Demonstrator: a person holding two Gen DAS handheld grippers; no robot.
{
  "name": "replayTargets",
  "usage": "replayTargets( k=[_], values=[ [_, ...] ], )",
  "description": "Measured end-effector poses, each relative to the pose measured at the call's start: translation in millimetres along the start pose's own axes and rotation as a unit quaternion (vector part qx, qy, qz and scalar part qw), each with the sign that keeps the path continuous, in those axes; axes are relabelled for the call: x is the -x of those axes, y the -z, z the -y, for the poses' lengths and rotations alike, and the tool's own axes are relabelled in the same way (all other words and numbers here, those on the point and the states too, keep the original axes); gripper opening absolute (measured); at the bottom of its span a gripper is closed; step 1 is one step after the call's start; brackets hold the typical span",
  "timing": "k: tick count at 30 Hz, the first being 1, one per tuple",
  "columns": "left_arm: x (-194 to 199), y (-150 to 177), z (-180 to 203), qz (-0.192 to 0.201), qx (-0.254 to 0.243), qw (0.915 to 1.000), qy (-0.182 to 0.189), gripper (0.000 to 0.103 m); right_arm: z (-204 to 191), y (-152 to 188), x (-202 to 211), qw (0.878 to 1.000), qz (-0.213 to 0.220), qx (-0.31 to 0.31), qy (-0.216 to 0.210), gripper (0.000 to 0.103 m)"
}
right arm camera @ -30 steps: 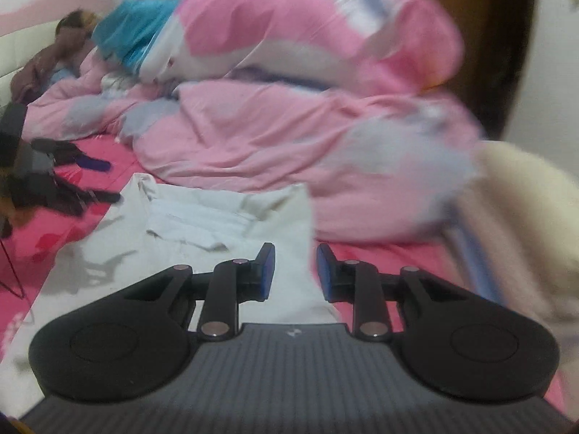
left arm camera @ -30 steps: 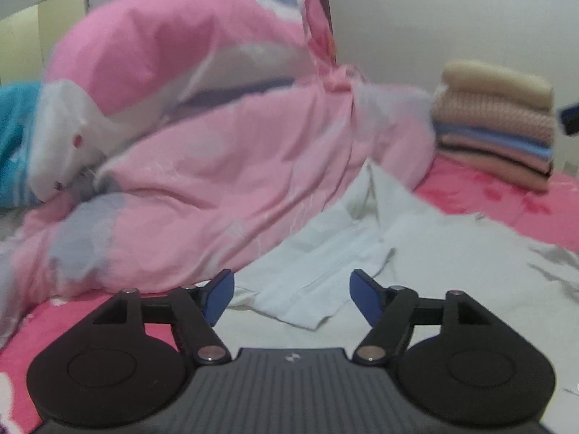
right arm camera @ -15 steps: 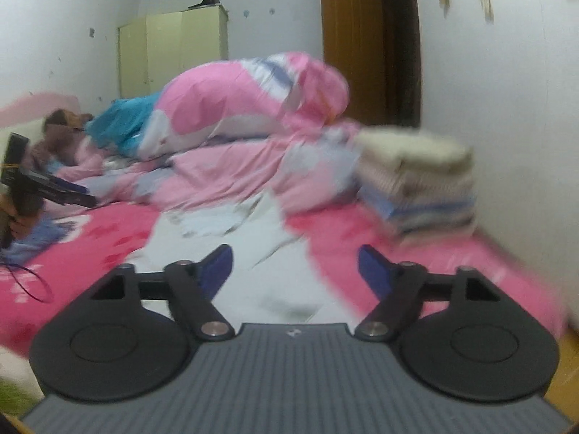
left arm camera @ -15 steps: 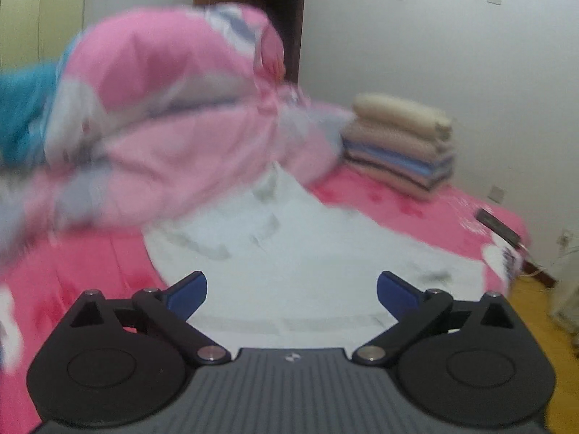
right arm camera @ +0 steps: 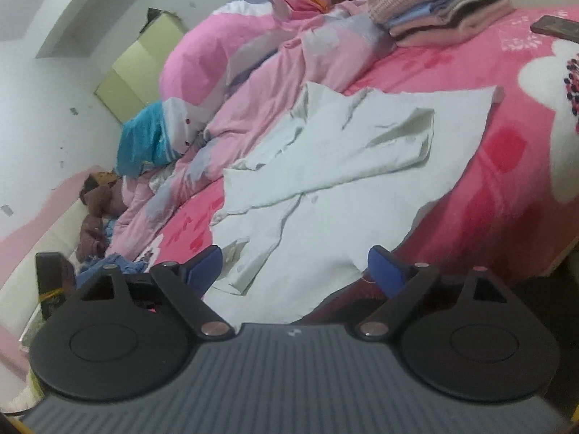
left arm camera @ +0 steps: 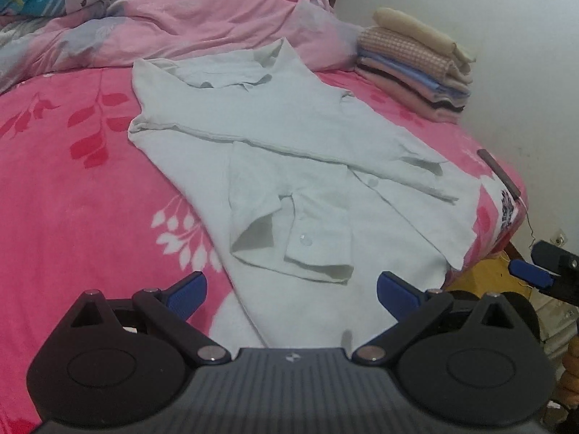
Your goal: Fold clothes
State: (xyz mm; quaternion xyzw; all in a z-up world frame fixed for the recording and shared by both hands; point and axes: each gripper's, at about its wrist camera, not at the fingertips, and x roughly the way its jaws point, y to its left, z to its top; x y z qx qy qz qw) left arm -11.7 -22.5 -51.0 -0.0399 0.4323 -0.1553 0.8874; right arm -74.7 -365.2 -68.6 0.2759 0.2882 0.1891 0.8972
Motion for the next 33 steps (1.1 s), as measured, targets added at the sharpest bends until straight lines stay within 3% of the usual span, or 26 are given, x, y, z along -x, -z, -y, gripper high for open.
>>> replayTargets(
  k=[4, 11, 16, 22, 28, 33],
  values=[
    [-2, 5, -1, 0.004, -0.011, 0.9999, 0.0, 0.102, -6, 11, -7, 0.999, 0.022, 0.001, 0.024, 0.101],
    [-10, 12, -11, 0.007, -0.038, 0.9987, 0.033, 0.103, -15, 29, -16, 0.992, 0.051, 0.002, 0.116, 0.102],
    [-14, 16, -19, 0.014, -0.05, 0.9981, 0.033, 0.103, -33, 37, -21, 0.984, 0.067, 0.048, 0.159, 0.102],
    [-8, 11, -28, 0.033, -0.052, 0.9976, 0.032, 0.103, -53, 30, -32, 0.984, 0.071, 0.109, 0.124, 0.102],
    [31, 1, -50, 0.076, -0.044, 0.9959, -0.017, 0.103, -62, 25, -40, 0.988, 0.065, 0.118, 0.07, 0.102],
    [47, -9, -70, 0.101, -0.051, 0.9868, -0.116, 0.103, -64, 27, -42, 0.99, 0.056, 0.117, 0.058, 0.102]
  ],
)
